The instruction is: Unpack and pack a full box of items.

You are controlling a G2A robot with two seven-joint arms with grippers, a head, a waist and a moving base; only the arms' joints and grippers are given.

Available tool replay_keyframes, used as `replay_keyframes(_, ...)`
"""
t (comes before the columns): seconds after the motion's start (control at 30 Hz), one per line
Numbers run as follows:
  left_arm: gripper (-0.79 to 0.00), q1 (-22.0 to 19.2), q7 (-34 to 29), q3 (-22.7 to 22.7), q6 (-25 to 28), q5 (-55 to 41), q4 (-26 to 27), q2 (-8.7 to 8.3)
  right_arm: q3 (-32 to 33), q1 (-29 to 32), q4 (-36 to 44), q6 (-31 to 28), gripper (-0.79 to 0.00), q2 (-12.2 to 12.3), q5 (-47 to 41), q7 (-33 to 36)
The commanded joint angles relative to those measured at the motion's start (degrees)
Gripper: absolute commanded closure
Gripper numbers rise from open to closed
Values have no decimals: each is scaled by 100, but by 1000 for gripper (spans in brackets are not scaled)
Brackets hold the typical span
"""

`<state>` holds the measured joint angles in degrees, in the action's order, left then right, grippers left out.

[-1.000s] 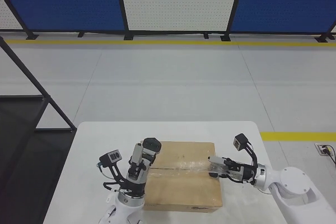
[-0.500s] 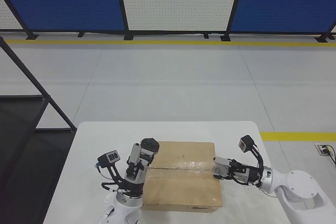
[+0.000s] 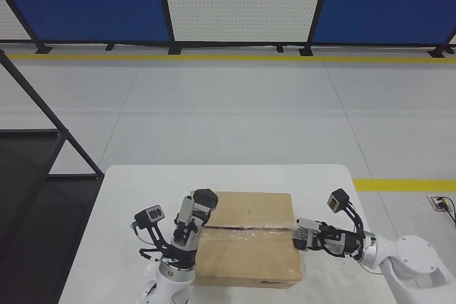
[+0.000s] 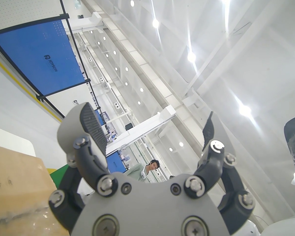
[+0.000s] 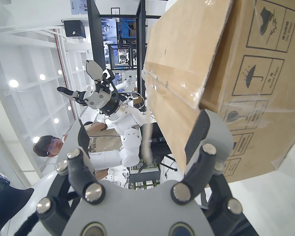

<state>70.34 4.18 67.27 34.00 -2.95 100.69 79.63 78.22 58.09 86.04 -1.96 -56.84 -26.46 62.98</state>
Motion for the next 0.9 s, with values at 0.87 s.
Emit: replay_keyframes(0.87, -785, 151, -147, 146, 37, 26, 86, 73, -91, -59, 115, 84, -785, 16, 100, -222)
